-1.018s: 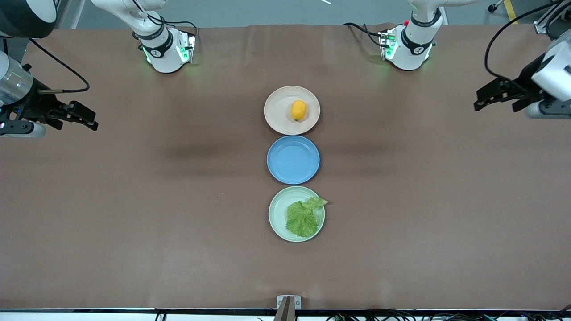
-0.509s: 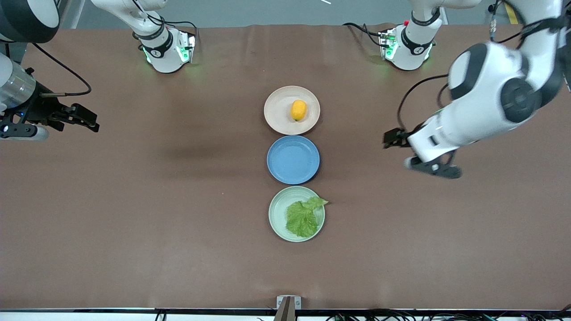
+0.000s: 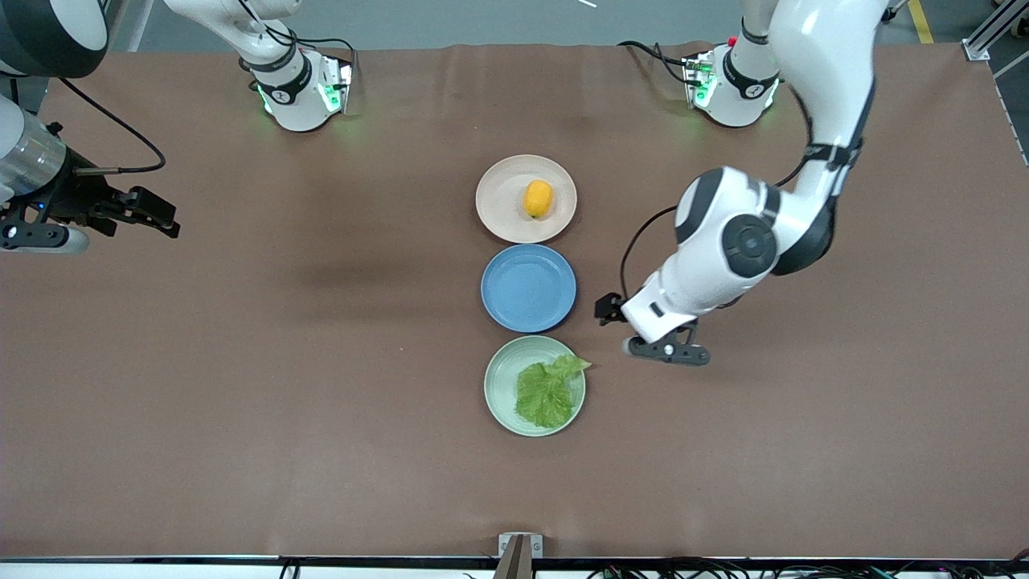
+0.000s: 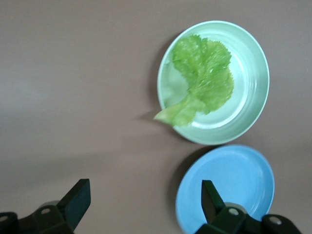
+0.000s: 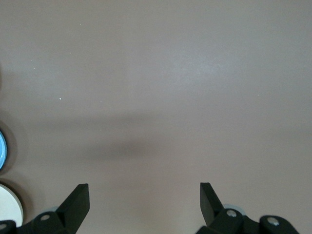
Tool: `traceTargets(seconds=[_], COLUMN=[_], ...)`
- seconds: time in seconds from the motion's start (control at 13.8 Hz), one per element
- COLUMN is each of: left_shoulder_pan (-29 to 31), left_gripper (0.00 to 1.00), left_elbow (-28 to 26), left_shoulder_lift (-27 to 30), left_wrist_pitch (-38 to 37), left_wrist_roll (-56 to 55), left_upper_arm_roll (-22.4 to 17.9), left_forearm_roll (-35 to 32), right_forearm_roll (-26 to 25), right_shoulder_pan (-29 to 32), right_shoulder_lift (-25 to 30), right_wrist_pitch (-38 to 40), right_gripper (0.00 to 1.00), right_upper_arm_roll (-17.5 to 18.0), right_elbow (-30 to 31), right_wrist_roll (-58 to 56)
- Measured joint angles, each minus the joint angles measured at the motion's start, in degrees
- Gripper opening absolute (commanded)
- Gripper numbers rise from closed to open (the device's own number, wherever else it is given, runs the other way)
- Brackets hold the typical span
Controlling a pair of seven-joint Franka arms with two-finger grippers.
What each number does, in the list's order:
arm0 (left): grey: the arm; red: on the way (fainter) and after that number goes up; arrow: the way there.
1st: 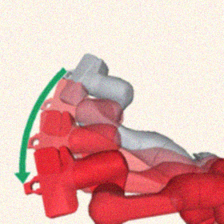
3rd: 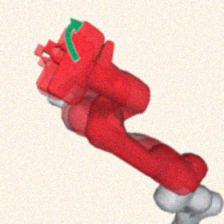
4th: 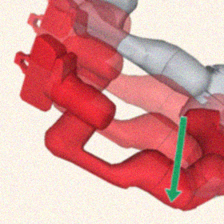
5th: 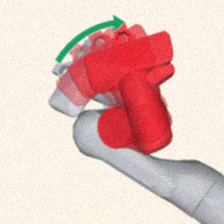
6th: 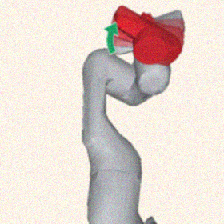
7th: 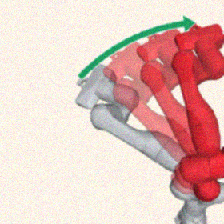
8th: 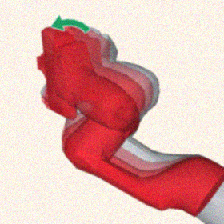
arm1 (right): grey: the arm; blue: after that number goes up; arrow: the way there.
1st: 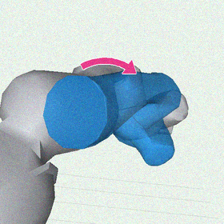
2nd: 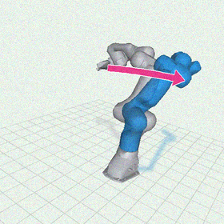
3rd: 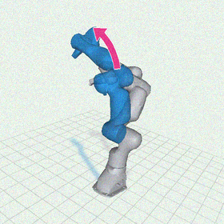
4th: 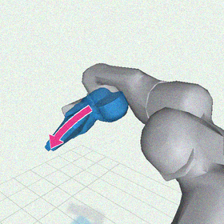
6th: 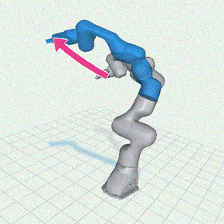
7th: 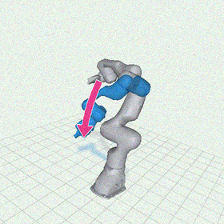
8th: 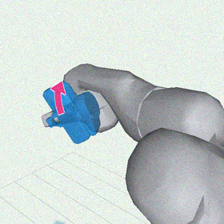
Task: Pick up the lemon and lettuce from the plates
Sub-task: 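Lower the left gripper onto the lettuce leaf and close it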
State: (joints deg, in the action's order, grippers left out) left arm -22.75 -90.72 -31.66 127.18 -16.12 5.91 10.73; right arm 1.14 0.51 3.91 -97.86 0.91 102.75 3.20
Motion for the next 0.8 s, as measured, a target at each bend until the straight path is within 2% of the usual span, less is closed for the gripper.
traceTargets(seconds=[0.15, 0.29, 0.51, 0.8], left_shoulder_pan=[-1.7, -2.4, -3.5, -4.6], left_gripper=[1.0, 1.0, 1.0, 0.96], left_elbow=[4.9, 7.9, 8.9, 9.4], left_shoulder_lift=[-5.2, -9.1, -13.7, -17.2], left_wrist_pitch=[1.6, 6.9, 16.9, 23.9], left_wrist_roll=[-2.7, -4.5, -5.0, -5.1], left_upper_arm_roll=[0.0, 0.0, -0.1, -0.2], left_forearm_roll=[-0.4, -0.5, -0.5, -1.2], right_forearm_roll=[0.0, 0.0, 0.0, 0.0], right_shoulder_pan=[0.0, 0.0, 0.0, -0.1], right_shoulder_lift=[0.0, 0.0, 0.0, -0.2], right_wrist_pitch=[0.0, 0.0, 0.0, 0.0], right_gripper=[1.0, 1.0, 1.0, 1.0], right_upper_arm_roll=[0.0, 0.0, 0.0, 0.1], right_elbow=[0.0, 0.0, -0.1, -0.1], right_wrist_roll=[0.0, 0.0, 0.0, 0.0])
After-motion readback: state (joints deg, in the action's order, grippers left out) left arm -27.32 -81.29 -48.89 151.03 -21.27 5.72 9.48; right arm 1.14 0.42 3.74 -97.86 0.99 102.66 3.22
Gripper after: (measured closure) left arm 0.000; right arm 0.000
